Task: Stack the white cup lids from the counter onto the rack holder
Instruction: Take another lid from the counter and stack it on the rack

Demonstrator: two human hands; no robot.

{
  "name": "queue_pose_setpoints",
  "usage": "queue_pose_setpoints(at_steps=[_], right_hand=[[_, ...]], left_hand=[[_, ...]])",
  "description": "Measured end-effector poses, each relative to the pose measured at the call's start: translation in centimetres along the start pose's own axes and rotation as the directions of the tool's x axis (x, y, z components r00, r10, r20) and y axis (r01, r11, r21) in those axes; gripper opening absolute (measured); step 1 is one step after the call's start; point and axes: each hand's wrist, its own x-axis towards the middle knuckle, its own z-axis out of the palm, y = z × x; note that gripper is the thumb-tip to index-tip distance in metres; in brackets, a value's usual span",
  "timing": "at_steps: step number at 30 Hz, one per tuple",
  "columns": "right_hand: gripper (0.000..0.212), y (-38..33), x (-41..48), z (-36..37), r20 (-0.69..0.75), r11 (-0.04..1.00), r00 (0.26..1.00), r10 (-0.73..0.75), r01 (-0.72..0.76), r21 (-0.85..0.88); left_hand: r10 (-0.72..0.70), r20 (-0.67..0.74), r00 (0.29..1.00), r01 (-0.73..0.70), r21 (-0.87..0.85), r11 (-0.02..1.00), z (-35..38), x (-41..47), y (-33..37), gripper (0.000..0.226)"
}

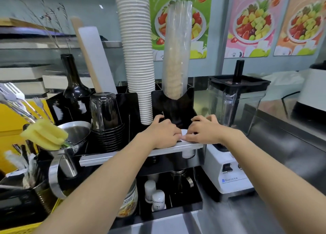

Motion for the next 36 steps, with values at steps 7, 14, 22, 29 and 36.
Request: queue_pose_setpoints(at_steps=[7,14,22,29,36], right_hand=[[0.066,-0.7,-0.2,-0.6,0.097,0.996,0.994,0.043,-0.035,-0.083],[0.049,-1.1,-0.3,0.0,0.075,0.994,0.994,0.076,-0.071,-0.078],[0.048,-1.6,-2.5,1.8,-0.386,1.000,0.922,0.007,-0.007,0.000],[0.054,-7.2,-6.7,6.5,-0.782,0.951,0.609,-0.133,0.300,0.072],[0.064,-14.8,-9.2,14.4,-0.575,0.874,0.796,-0.190,0.404,0.271]], left_hand=[[0.000,-0.056,0.998,0.001,0.027,1.000,0.5,-0.3,0.1,0.043],[-0.007,-0.168,0.986,0.009,0.008,1.000,0.7,-1.1,0.5,0.045],[-0.010,-0.328,0.945,0.006,-0.012,1.000,1.4,-4.2,1.3,0.046],[-0.052,-0.538,0.841,0.015,-0.073,0.997,3.4,-12.7,2.0,0.053],[-0.246,-0.527,0.813,0.156,-0.211,0.965,9.6,-23.1,2.3,0.049]])
